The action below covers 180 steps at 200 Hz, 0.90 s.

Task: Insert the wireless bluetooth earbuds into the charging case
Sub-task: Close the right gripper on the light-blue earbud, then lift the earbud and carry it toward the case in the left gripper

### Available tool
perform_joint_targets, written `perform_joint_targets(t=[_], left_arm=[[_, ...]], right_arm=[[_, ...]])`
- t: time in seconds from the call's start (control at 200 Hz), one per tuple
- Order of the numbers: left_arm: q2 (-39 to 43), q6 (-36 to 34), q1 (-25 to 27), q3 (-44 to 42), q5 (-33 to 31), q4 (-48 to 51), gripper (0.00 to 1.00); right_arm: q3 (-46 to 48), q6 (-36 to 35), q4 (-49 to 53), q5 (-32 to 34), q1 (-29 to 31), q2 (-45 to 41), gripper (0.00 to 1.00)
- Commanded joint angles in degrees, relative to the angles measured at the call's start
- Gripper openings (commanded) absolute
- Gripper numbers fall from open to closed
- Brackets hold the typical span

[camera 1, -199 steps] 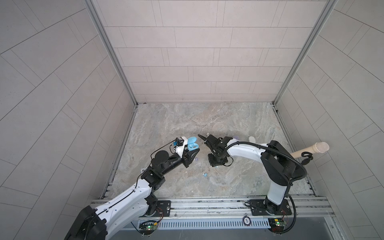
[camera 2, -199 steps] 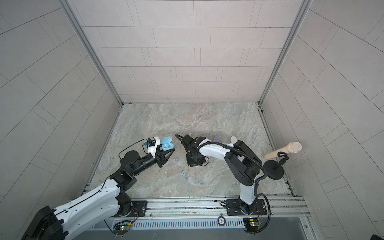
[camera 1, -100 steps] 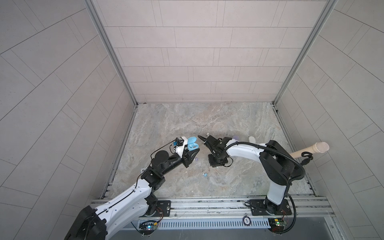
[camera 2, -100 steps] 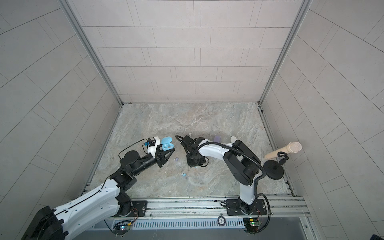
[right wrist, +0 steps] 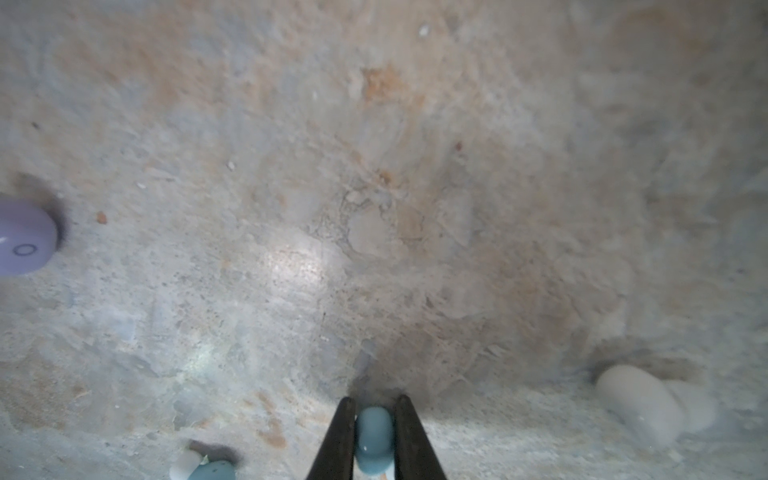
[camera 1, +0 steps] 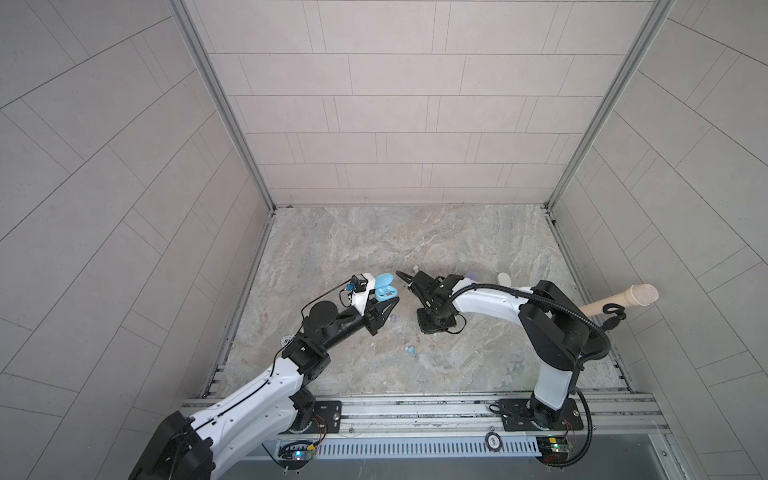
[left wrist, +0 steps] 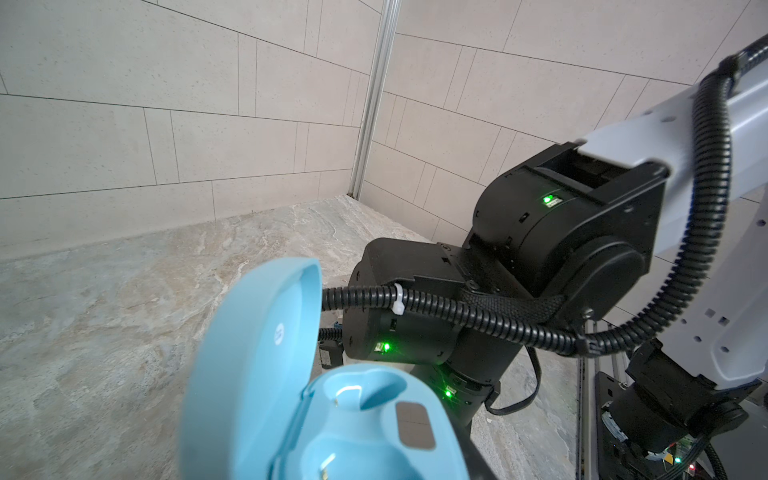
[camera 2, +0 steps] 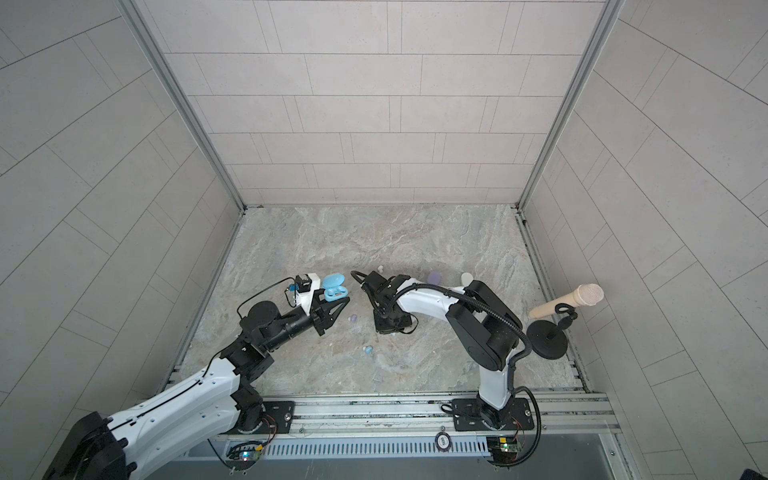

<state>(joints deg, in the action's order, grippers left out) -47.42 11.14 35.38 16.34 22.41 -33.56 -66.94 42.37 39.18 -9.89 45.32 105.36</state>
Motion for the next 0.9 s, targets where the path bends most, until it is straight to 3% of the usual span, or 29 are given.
perform_joint_targets(t=[0.0,0.4,0.706,0.896], left_arm=[[0.3,0.6,-0.3,-0.3,0.2,-1.3,0.0],[-1.1,0.5,-0.3,1.5,2.5,-0.5,0.0],[-11.4,1.9,0.2,5.7,10.8,-7.6,0.0],[-19.8,2.4,2.5,11.7,17.6,-11.5,0.0]], right_arm=[[1.9,0.7,1.3,1.3,0.0,-0.6,0.15],[5.1,1.0,0.1,-1.2,-4.0,-13.2,0.12],[6.8,-2.9,0.4,-7.7,-11.3,-30.7,0.1],[4.5,-8.4,3.5,-19.3,-18.6,-37.9,0.08]])
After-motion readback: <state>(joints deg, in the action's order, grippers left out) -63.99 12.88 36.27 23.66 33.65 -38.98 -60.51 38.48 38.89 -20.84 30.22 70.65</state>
